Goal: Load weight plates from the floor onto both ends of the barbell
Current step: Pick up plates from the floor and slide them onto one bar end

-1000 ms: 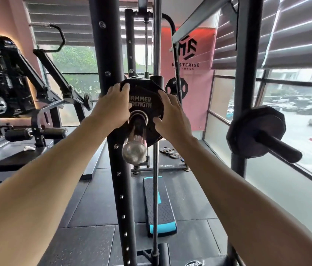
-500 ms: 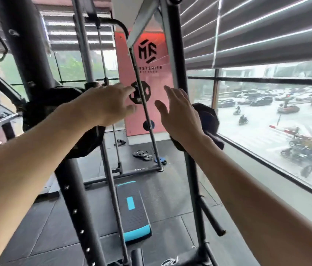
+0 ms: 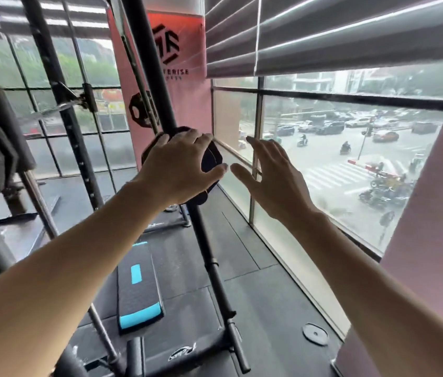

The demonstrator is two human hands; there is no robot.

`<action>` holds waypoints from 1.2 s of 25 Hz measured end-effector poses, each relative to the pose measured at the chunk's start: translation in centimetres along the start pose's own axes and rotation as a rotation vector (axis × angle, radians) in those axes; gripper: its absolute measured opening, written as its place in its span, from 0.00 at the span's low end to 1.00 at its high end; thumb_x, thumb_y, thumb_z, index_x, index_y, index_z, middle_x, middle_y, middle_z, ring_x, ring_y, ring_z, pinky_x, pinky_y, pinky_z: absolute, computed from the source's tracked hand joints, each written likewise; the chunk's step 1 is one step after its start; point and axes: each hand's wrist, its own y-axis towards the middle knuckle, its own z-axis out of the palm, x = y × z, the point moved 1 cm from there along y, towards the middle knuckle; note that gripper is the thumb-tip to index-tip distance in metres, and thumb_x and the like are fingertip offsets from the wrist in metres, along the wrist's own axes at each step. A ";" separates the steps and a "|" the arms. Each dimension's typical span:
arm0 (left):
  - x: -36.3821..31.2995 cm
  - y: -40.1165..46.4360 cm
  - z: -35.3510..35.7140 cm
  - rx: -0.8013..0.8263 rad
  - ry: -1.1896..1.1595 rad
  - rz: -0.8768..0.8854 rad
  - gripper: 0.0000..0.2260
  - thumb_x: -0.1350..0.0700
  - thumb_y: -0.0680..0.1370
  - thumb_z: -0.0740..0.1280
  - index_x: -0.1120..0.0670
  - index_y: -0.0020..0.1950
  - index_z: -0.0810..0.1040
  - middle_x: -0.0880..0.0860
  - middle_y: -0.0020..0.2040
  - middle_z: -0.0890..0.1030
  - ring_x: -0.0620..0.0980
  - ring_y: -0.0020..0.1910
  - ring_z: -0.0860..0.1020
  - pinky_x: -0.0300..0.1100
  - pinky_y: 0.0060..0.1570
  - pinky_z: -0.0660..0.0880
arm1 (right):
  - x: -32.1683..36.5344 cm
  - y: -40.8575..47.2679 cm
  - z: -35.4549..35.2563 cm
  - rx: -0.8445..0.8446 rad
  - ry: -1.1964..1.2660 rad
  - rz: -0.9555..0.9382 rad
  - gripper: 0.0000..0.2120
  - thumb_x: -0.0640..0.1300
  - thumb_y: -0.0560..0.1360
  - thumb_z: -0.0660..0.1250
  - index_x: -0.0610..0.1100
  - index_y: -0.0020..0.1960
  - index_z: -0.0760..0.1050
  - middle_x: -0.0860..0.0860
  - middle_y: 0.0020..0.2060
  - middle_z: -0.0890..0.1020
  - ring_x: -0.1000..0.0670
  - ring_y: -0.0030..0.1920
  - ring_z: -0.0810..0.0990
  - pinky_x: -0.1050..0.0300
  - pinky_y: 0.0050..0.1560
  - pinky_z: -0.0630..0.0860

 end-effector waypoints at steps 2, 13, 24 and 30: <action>-0.1 -0.9 1.1 0.026 0.011 -0.037 0.39 0.29 0.76 0.49 0.53 0.79 0.63 0.53 0.75 0.69 0.54 0.74 0.66 0.57 0.73 0.62 | 0.2 -0.7 1.0 0.017 0.020 -0.040 0.35 0.68 0.77 0.58 0.48 0.77 0.63 0.51 0.71 0.72 0.49 0.71 0.69 0.50 0.59 0.75; 13.3 -23.8 3.3 0.281 0.116 -0.475 0.41 0.27 0.75 0.43 0.52 0.80 0.60 0.53 0.79 0.64 0.52 0.77 0.63 0.57 0.77 0.57 | 17.4 -10.8 14.6 0.360 0.359 -0.315 0.39 0.70 0.75 0.57 0.45 0.77 0.63 0.49 0.72 0.71 0.47 0.73 0.68 0.49 0.64 0.73; 30.8 -52.2 -5.1 0.328 0.223 -0.834 0.49 0.23 0.72 0.37 0.55 0.81 0.57 0.57 0.80 0.61 0.55 0.79 0.59 0.59 0.77 0.56 | 47.9 -20.9 20.5 0.608 0.413 -0.515 0.45 0.74 0.73 0.50 0.45 0.79 0.59 0.49 0.75 0.66 0.48 0.77 0.60 0.46 0.75 0.64; 37.2 -59.6 -7.3 0.284 0.246 -0.907 0.48 0.24 0.73 0.37 0.57 0.80 0.59 0.56 0.79 0.63 0.53 0.79 0.60 0.58 0.77 0.56 | 58.5 -23.0 22.3 0.682 0.417 -0.573 0.43 0.72 0.75 0.53 0.48 0.81 0.54 0.49 0.79 0.59 0.49 0.80 0.52 0.48 0.77 0.56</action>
